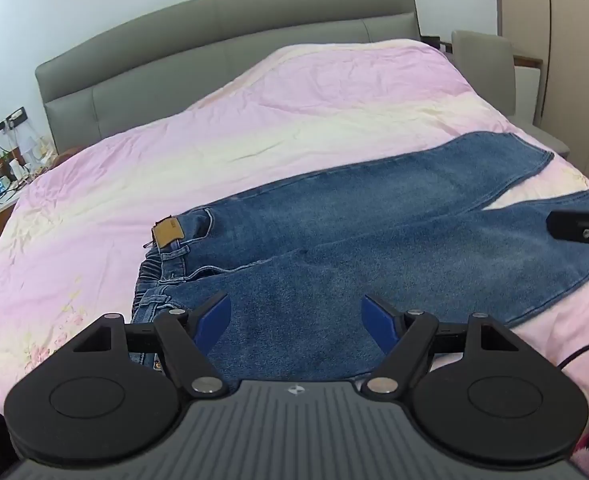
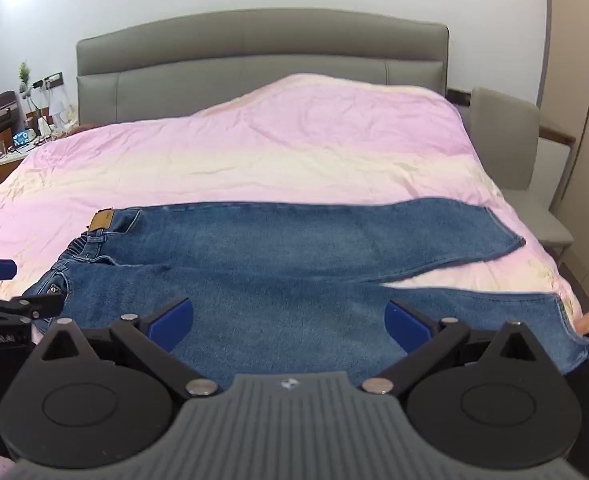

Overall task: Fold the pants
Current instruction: 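Move both grippers over the blue jeans toward the leg hems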

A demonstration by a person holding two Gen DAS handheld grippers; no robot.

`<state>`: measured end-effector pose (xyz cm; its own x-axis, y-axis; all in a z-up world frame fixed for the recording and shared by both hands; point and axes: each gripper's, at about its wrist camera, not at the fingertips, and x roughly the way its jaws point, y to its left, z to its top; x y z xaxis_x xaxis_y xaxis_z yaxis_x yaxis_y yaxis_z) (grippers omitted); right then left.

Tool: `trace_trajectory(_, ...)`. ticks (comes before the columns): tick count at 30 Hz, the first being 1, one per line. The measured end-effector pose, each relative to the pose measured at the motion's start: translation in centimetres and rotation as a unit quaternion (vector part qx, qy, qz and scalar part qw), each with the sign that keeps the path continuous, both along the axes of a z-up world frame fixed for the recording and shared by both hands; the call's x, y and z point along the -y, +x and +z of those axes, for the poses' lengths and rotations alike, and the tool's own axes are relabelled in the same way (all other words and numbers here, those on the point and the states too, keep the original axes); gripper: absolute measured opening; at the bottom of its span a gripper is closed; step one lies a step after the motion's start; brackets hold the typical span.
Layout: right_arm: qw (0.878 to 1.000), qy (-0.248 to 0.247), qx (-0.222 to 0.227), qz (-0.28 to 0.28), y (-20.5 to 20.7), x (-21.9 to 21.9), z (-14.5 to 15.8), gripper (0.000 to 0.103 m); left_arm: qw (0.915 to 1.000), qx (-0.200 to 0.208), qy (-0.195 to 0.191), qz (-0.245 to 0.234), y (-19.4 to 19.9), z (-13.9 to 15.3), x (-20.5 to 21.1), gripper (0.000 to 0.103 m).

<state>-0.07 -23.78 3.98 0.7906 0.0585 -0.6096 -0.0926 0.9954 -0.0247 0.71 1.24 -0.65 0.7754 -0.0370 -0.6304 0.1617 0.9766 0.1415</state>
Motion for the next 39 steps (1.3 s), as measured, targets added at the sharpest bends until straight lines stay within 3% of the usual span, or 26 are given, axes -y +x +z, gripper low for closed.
trace_trajectory(3,0.999,-0.022,0.002,0.037,0.7,1.2,-1.7,0.098,0.9996,0.006,0.005,-0.026,0.8,-0.2,-0.7,0.084)
trace_trajectory(6,0.996,-0.051,-0.011,0.069,1.3,2.2,-3.2,0.098,0.9968,-0.018,0.026,-0.073,1.5,-0.9,-1.3,0.084)
trace_trajectory(9,0.990,-0.099,-0.024,0.099,2.0,4.0,-4.8,0.096,0.9879,-0.058,0.065,-0.129,2.3,-2.1,-1.6,0.084)
trace_trajectory(11,0.984,-0.117,-0.054,0.120,2.5,5.1,-6.1,0.089,0.9791,-0.090,0.090,-0.159,2.8,-3.1,-1.8,0.084)
trace_trajectory(15,0.979,-0.142,-0.055,0.135,3.5,6.5,-8.2,0.082,0.9556,-0.149,0.142,-0.210,3.7,-5.6,-2.3,0.084)
trace_trajectory(19,0.972,-0.163,-0.074,0.151,4.0,8.3,-10.2,0.064,0.9264,-0.190,0.203,-0.253,4.2,-8.4,-2.3,0.084)
trace_trajectory(27,0.952,-0.217,-0.142,0.165,6.3,12.8,-12.5,0.064,0.8723,-0.270,0.301,-0.275,6.3,-13.7,-1.5,0.084)
trace_trajectory(30,0.941,-0.234,-0.170,0.175,6.4,14.9,-13.6,0.064,0.8609,-0.276,0.326,-0.276,6.7,-15.3,-1.0,0.084)
trace_trajectory(35,0.925,-0.253,-0.211,0.187,6.8,17.1,-15.0,0.064,0.8650,-0.280,0.331,-0.252,7.9,-17.1,-0.3,0.084)
trace_trajectory(39,0.906,-0.282,-0.241,0.205,7.0,17.9,-16.8,0.064,0.8630,-0.259,0.366,-0.234,7.6,-18.6,0.4,0.083)
